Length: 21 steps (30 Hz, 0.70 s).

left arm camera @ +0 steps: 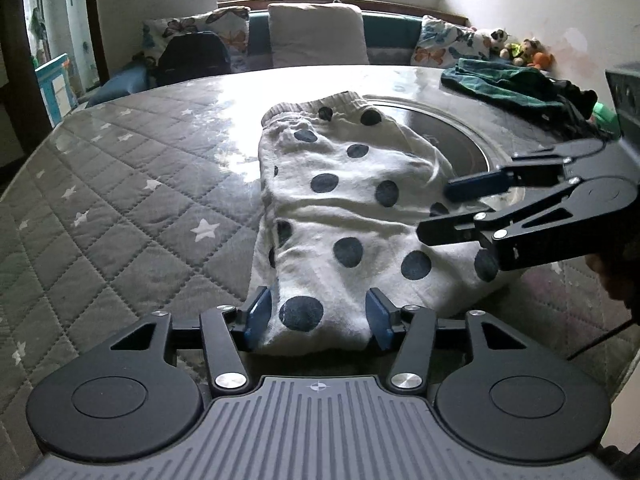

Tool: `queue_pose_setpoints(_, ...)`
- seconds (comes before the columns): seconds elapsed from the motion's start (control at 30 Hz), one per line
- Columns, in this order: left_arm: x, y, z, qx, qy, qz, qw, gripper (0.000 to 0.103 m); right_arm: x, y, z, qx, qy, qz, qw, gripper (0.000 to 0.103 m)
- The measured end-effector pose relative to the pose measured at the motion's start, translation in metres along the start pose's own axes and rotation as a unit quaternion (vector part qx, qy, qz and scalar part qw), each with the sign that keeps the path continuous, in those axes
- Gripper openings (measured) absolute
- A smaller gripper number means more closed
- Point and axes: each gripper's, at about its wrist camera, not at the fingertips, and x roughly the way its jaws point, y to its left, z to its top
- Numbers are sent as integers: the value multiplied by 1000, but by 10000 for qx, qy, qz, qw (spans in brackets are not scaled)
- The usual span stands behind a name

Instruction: Fold clothes

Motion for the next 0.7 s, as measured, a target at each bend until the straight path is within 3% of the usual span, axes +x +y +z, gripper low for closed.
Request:
queue_pose_setpoints(0.23,-10,-11,-2,-30,-34,189,9998,64,-31,2,-11,166,-349,-464,9982,68)
queue_pose_setpoints(0.7,-33,-23,-16,-400,32,568,9976,79,-50,-3,-53,727,-288,-1355,9877,89)
